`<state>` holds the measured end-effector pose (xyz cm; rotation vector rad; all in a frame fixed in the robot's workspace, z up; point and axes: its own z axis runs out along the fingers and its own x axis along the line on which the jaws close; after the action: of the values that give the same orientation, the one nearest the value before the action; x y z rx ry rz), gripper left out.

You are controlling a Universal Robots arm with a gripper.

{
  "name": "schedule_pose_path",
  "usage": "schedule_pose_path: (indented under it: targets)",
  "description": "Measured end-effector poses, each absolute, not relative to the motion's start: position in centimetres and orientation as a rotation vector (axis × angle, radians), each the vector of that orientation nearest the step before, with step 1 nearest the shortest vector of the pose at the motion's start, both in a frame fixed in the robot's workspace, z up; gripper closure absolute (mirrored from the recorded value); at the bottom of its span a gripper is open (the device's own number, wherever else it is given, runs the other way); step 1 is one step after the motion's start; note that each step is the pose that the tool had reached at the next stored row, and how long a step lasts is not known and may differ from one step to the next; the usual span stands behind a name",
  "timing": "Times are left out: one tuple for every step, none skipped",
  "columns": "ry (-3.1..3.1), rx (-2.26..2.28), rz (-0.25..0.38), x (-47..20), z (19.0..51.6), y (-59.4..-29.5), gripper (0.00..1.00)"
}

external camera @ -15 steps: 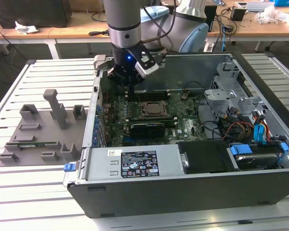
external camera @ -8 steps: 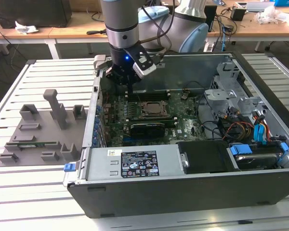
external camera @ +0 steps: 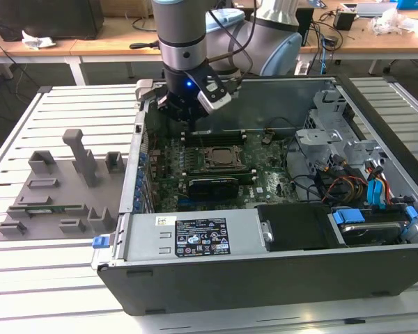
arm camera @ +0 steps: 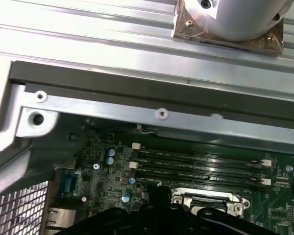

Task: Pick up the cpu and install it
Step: 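Install the first cpu locking lever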

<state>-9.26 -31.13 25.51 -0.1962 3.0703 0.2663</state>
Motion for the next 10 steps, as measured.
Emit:
schedule_pose_path:
  targets:
    - [3.070,-0.196,0.266,-9.0,25.5,-31.1,0.89]
    - [3.070,-0.196,0.266,-8.6,25.5,-31.1,0.89]
    - [3.070,-0.196,0.266,-8.3,25.5,-31.1,0.89]
    - [3.070,-0.196,0.266,-8.0,25.5,-31.1,0.89]
    - [3.070,-0.196,0.266,-7.0,25.5,-31.1,0.89]
    - [3.071,-0.196,0.266,-6.5,25.5,-31.1,0.89]
    - [3.071,-0.196,0.266,-6.2,25.5,-31.1,0.89]
    - [3.071,-0.196,0.266,-5.8,25.5,-31.2,0.89]
    - [3.071,-0.196,0.266,-5.5,25.5,-31.2,0.89]
    - [3.071,-0.197,0.266,-5.4,25.5,-31.2,0.89]
